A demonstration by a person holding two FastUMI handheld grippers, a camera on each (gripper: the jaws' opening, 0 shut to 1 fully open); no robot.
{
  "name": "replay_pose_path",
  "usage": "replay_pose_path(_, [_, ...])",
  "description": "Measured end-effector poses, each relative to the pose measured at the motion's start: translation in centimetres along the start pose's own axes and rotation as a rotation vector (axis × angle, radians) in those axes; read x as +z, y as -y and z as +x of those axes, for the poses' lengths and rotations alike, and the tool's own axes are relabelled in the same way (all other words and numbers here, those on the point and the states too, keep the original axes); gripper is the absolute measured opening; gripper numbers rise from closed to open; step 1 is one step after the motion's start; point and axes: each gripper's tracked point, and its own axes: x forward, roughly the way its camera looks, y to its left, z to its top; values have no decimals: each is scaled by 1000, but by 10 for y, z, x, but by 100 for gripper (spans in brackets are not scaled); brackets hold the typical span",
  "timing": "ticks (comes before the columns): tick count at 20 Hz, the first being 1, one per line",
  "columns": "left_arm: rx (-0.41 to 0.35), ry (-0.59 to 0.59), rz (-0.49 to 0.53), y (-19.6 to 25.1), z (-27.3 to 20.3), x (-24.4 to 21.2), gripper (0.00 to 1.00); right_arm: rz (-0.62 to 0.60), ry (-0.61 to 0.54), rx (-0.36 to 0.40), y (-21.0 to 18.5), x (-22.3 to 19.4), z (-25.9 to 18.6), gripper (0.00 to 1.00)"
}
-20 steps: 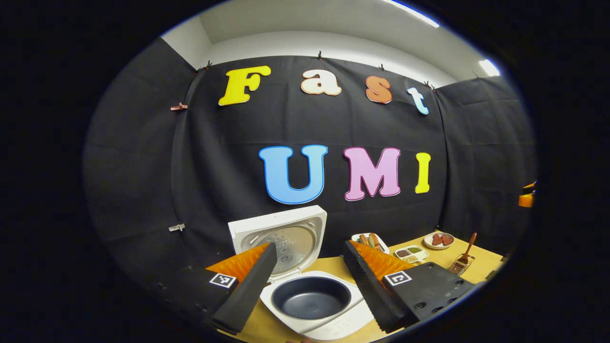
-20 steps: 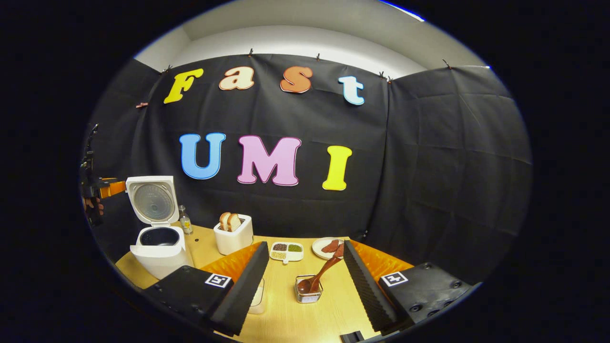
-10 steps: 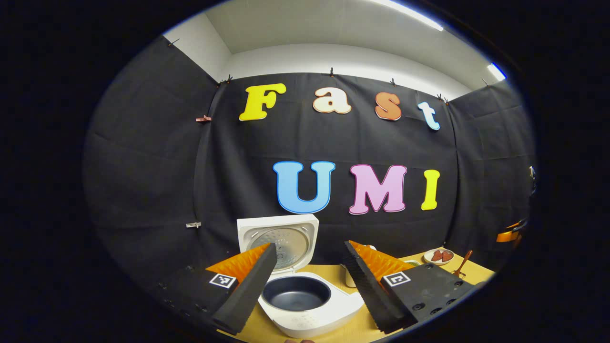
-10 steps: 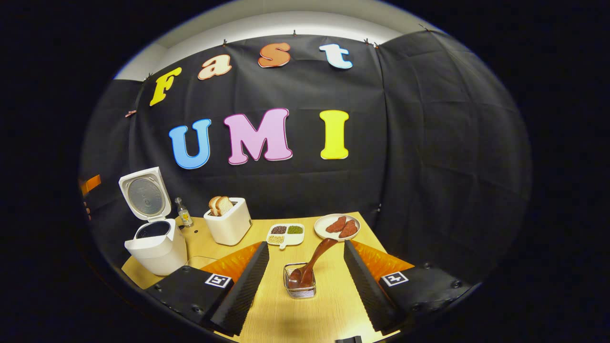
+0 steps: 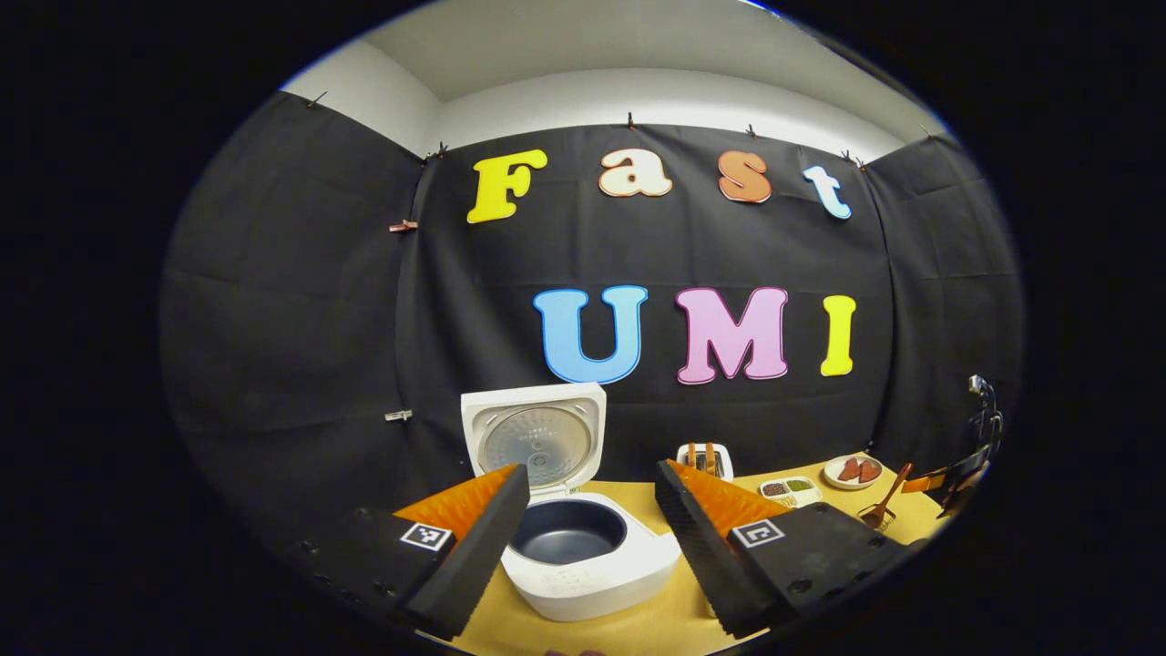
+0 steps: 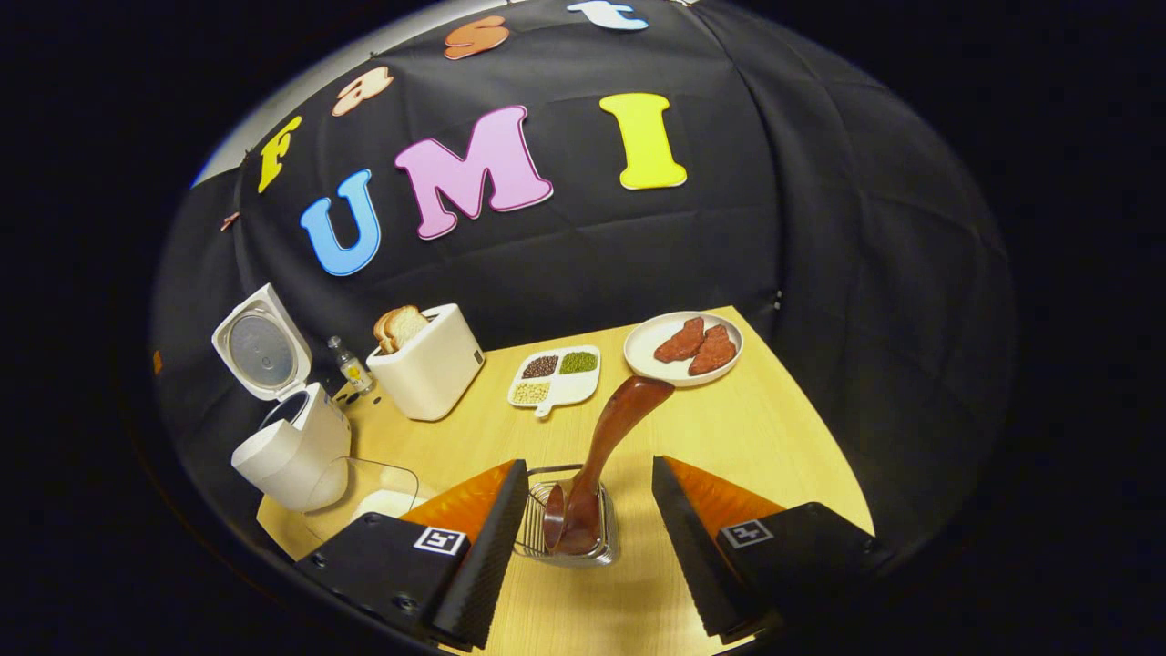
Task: Close the left gripper, press the button to open the rice cooker; take a wooden spoon from the chopstick holder with the right hand, scoop a spoonful of rice and pour it into the rice cooker, then put the wooden spoon back into the chopstick holder.
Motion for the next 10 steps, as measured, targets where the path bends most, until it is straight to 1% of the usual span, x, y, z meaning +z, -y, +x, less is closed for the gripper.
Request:
replay_pose_path(1, [10, -4, 5, 0, -3, 0, 96, 16, -16, 9, 0, -5, 11, 85])
replay_pose_path(2, [18, -8, 7, -1, -3, -1, 96, 21, -22, 12, 0, -6, 23, 79])
replay_pose_path(3, [27, -18, 9, -2, -5, -3, 96, 15, -25, 2, 5, -9, 33, 78])
replay_pose_path(4, [36, -27, 10, -6, -7, -8, 96, 17, -39, 1, 7, -13, 43, 70])
replay_pose_path(5, [45, -35, 9, -8, -9, -11, 95, 36, -55, 0, 6, -15, 47, 70])
replay_pose_path(6, [52, -40, 7, -11, -10, -13, 95, 76, -65, 12, 2, -15, 47, 46])
replay_pose_path(7, [57, -44, 7, -14, -11, -14, 95, 91, -50, 7, 1, -15, 50, 22])
replay_pose_path(8, [61, -50, 7, -17, -11, -18, 95, 92, -40, 8, -2, -12, 48, 28])
replay_pose_path(9, [65, -51, 7, -21, -12, -19, 95, 81, -23, 13, -7, -12, 45, 20])
replay_pose_path(10, [68, -52, 5, -25, -11, -21, 95, 46, -17, 3, -6, -15, 41, 14])
